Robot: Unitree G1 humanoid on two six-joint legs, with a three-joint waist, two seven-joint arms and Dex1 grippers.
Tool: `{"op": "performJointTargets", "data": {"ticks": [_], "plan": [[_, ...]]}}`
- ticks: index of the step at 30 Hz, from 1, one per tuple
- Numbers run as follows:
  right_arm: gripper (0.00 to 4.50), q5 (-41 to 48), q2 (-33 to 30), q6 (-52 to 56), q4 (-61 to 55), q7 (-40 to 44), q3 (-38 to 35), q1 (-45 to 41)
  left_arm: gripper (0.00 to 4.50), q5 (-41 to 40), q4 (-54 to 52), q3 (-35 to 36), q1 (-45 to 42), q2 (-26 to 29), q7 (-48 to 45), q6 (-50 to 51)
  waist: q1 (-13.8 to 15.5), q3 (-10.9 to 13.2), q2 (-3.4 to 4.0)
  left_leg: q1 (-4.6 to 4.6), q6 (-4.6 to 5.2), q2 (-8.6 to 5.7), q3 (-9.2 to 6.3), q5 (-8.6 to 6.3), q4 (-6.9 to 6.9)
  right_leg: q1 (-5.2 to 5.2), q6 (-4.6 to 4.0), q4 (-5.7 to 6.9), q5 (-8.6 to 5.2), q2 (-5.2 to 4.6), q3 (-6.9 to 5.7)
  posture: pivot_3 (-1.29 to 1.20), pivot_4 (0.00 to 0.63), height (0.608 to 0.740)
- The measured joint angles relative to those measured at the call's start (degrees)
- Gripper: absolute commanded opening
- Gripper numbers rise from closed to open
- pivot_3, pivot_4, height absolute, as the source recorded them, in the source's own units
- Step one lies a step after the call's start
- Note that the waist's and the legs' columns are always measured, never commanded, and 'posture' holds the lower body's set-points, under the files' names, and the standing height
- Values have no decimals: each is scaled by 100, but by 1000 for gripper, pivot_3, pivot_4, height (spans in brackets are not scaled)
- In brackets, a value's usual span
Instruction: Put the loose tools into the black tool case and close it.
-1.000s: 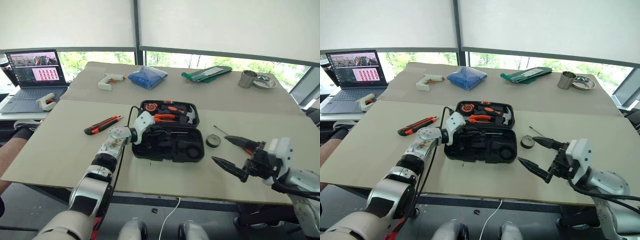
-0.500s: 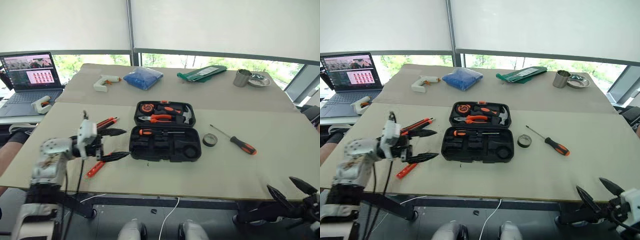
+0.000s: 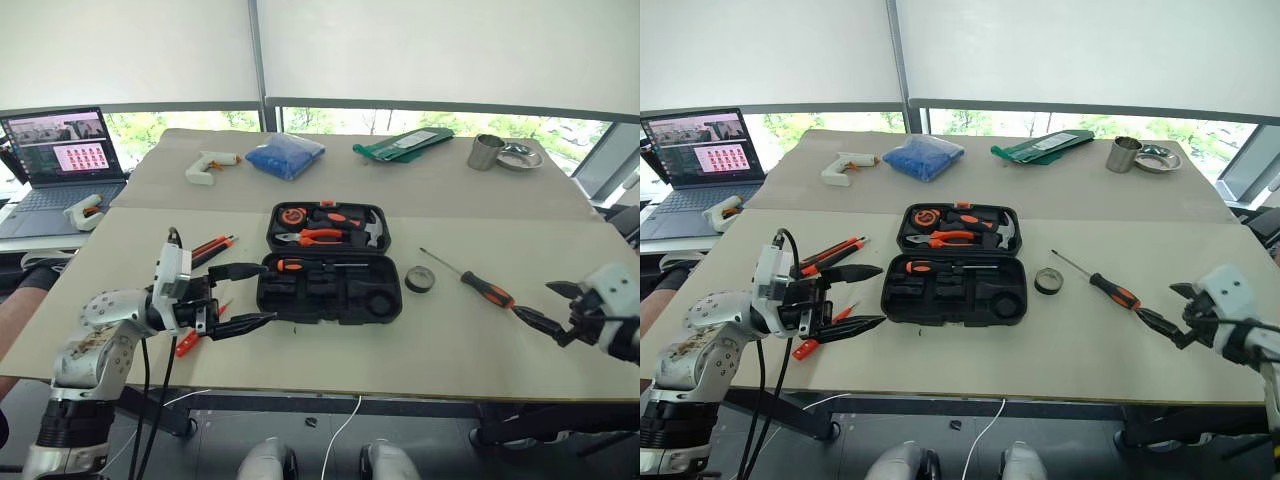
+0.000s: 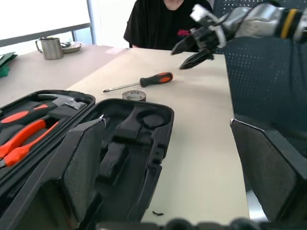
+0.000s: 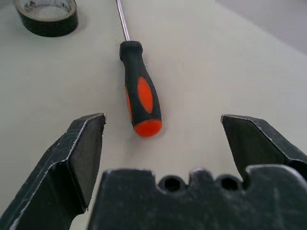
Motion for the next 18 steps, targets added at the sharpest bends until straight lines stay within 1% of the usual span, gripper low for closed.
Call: {"op": "performJointTargets", "data": {"ticks": [4,8,12,14,15,18], "plan": [[4500,-326,12,159,749,324,700,-749,4472,-13,-95,-13,100,-1,94,33,11,1,0,-7,6,-2,6,-6,1,0,24,-9,4,-2,-3,0,150,739],[3416,-529,126,156,1155,467,1037,-1206,4500,-24,-194,2,169,21,162,122,-10,1,-1,-7,11,-1,7,-10,7,2,23,-11,4,-5,-2,0,150,739],[2047,-655,309,-10,1535,508,1183,-1502,4500,-45,-223,16,264,58,189,161,-22,1,-1,-5,6,-1,6,-7,8,1,20,-6,4,-5,-2,0,150,739],[1280,-668,374,-92,1722,510,1184,-1651,4500,-55,-224,16,267,71,189,175,-25,1,-1,-4,4,0,6,-6,8,1,19,-6,4,-5,-2,0,150,739],[1069,-678,392,-163,1785,519,1185,-1688,4500,-65,-225,16,267,73,189,179,-24,1,0,-4,4,0,6,-6,8,2,16,-5,6,-5,-2,0,150,739],[1012,-711,437,-339,1913,541,1185,-1725,4500,-69,-225,12,252,74,189,191,-28,1,-1,-4,3,0,7,-5,8,2,18,-5,8,-5,-3,0,150,739]]}}
